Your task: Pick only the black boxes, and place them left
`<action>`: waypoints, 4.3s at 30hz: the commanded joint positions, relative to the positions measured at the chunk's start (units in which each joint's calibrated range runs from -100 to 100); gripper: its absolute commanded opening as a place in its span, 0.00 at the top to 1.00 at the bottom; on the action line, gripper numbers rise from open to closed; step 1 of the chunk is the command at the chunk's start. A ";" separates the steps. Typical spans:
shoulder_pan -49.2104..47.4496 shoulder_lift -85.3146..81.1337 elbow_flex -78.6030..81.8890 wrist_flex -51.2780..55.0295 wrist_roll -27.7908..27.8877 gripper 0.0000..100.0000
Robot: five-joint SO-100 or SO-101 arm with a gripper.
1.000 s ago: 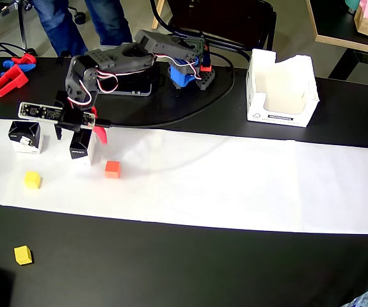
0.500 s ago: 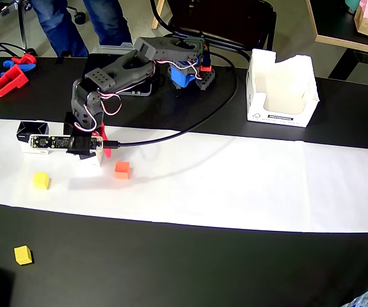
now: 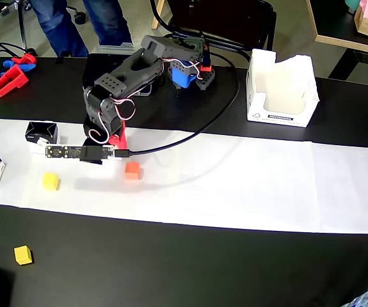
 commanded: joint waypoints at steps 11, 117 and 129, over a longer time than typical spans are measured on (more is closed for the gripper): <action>-22.07 -50.15 38.12 0.91 -11.86 0.87; -3.01 -42.80 25.27 4.81 -43.17 0.44; -4.22 -37.42 44.41 -10.93 -44.64 0.46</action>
